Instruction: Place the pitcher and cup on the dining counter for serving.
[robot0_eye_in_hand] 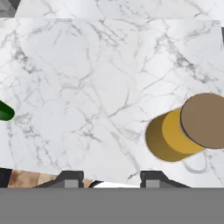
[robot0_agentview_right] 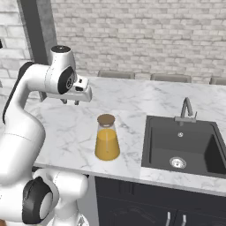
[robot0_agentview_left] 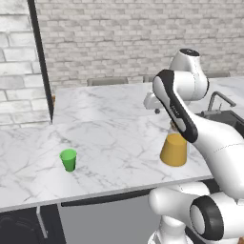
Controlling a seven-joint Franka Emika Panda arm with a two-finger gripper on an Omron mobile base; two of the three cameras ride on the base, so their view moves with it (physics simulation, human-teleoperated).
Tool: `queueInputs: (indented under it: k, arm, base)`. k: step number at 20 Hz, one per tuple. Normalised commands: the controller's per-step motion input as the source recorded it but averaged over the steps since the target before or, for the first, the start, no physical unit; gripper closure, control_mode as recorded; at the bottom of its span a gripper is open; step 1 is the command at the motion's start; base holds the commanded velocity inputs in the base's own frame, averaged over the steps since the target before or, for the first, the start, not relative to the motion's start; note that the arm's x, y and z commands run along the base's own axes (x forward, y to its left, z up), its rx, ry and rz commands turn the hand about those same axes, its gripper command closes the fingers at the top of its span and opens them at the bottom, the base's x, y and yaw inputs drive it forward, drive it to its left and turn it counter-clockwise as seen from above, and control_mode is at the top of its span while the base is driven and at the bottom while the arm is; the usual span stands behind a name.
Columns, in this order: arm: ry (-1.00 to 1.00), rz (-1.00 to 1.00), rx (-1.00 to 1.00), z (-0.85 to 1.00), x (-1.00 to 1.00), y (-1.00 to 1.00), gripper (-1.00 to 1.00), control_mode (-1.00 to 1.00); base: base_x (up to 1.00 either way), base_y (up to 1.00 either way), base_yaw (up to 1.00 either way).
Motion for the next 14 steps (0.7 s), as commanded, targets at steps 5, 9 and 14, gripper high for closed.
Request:
queueInputs:
  k: [5,9,14]
  arm:
    - [0.00,0.00,0.01,-0.09,-0.18,-0.21,-1.00,-1.00]
    - [0.00,0.00,0.01,-0.30,-0.43,-0.72,-1.00,-1.00]
    - [0.00,0.00,0.00,-0.59,-0.39,-0.96,-1.00,-1.00]
  base:
    - [0.00,0.00,0.00]
    - [0.00,0.00,0.00]
    - [0.00,0.00,0.00]
